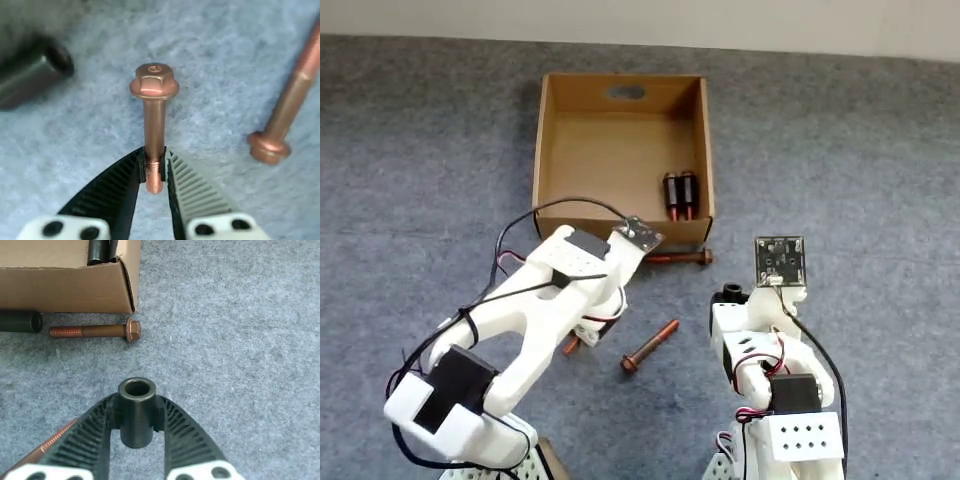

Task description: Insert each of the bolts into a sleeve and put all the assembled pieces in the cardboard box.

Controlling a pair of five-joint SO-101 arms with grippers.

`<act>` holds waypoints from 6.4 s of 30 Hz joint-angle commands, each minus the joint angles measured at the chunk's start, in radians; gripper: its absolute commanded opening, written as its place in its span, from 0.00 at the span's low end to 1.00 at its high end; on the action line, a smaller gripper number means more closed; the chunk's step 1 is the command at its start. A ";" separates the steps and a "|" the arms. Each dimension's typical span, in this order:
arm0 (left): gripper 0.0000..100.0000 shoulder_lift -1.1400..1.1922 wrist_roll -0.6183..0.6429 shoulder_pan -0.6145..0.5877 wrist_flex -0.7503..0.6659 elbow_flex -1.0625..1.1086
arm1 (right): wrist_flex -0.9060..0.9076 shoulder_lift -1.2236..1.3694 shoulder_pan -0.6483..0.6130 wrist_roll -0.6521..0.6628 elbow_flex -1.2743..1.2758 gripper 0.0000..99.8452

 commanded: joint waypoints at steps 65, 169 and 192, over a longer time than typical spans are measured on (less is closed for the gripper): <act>0.15 0.139 -0.009 -0.010 -0.239 -0.137 | -0.013 -0.016 -0.008 -0.008 -0.007 0.01; 0.01 -0.995 0.347 0.216 -1.264 0.377 | -0.780 -0.018 -0.251 -0.008 0.027 0.01; 0.01 -0.972 0.180 0.208 -1.269 0.366 | -0.777 -0.018 -0.251 -0.008 0.028 0.01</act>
